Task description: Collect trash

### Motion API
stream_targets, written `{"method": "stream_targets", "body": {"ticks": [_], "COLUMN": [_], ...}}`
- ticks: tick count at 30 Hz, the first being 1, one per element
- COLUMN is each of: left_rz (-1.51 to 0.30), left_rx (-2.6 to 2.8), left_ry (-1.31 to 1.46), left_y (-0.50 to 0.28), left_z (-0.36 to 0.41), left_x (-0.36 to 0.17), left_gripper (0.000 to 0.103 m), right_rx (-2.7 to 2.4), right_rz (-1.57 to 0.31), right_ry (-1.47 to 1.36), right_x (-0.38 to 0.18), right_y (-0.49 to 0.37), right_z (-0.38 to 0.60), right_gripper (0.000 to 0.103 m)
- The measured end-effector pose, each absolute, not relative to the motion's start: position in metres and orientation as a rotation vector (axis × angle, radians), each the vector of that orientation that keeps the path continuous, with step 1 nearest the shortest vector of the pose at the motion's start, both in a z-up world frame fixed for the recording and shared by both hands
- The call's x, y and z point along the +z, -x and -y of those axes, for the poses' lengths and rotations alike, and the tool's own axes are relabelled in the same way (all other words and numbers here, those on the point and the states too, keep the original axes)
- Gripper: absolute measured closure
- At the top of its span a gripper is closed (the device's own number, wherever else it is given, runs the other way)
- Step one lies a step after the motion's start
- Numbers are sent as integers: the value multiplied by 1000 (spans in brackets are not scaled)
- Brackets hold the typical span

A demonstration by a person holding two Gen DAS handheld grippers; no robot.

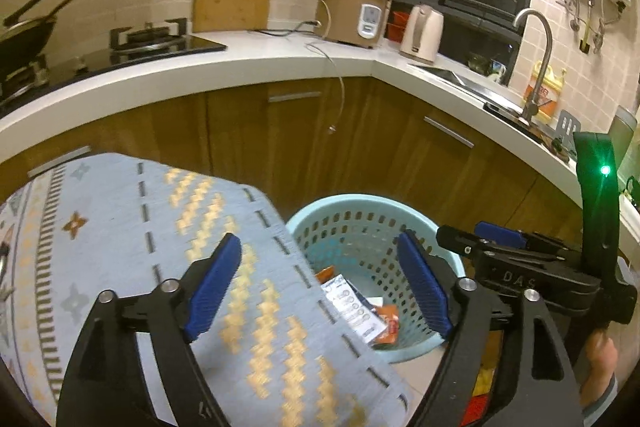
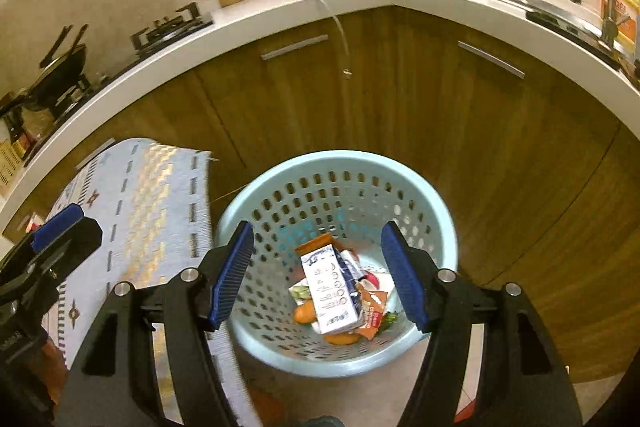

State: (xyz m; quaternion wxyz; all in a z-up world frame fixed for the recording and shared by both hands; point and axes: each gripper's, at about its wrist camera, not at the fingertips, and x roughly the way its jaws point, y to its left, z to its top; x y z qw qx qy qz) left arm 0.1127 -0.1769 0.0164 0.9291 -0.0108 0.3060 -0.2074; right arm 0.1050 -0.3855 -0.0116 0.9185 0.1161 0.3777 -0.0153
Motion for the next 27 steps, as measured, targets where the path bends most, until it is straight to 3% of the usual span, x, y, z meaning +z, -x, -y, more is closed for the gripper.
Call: {"method": "stream_targets", "body": {"ticks": [4, 6, 15, 27], "left_rz": [-576, -559, -509, -448], "left_rx": [-355, -313, -94, -89], "left_ry": [27, 28, 0, 114], "left_y": [-90, -81, -47, -37], "left_z": [151, 138, 77, 43], "left_x": [19, 19, -2, -10], "left_gripper": [14, 12, 12, 12], "right_rx": [8, 21, 15, -128], "right_rz": [-745, -724, -592, -507], "right_ry": [-208, -190, -155, -22], "right_x": [-2, 2, 8, -4], "right_y": [-91, -85, -49, -21], "right_z": [357, 341, 285, 251], "right_gripper": [40, 35, 27, 26]}}
